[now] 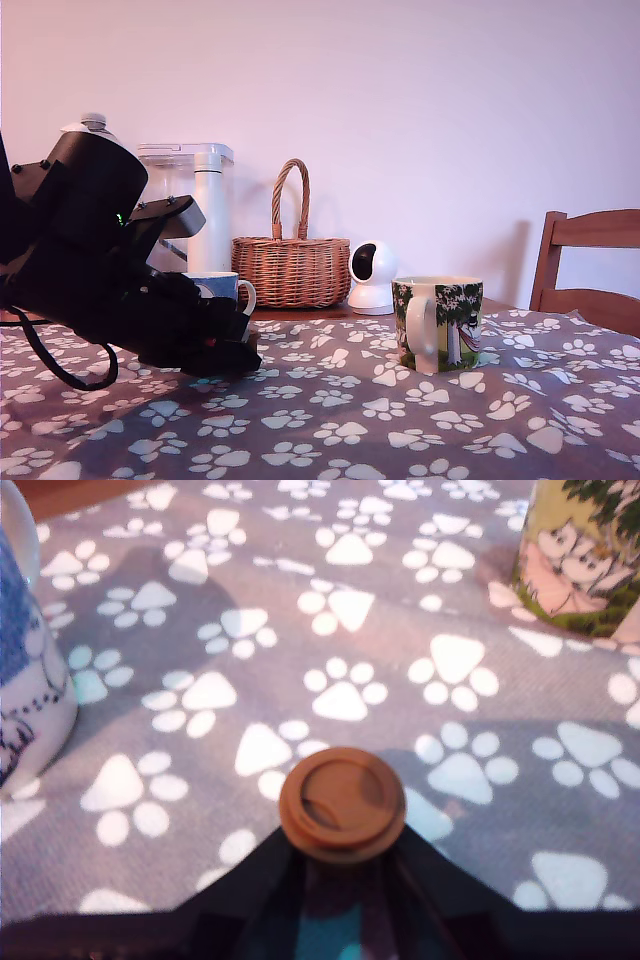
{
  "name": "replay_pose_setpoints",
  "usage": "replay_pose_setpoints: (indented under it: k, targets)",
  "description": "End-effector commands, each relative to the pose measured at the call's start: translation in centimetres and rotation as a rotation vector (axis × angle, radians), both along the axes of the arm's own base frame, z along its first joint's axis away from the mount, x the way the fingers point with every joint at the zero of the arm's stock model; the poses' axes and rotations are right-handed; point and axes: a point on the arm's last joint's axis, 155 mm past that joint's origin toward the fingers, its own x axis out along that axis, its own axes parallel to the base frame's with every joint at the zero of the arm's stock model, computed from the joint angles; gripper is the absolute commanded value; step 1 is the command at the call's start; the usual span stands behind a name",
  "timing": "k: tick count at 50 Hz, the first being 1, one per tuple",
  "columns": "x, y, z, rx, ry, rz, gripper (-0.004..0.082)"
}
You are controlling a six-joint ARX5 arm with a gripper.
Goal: Pick up the coffee capsules from the table one by one and drop them inside the nearest coffee cup
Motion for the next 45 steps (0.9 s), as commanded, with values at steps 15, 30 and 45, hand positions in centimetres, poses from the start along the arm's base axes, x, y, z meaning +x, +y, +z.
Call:
replay_pose_setpoints:
  k: [15,30,45]
  targets:
    - [-1.4,-1.1,4.0,-0.042,-0.011,-0.076,0.0054]
    - [-4.1,-2.5,7.9,-0.054,-0.039,-0.198,0.0054]
    - [-5.9,-3.1,10.3,-0.057,-0.049,-0.235,0.0054]
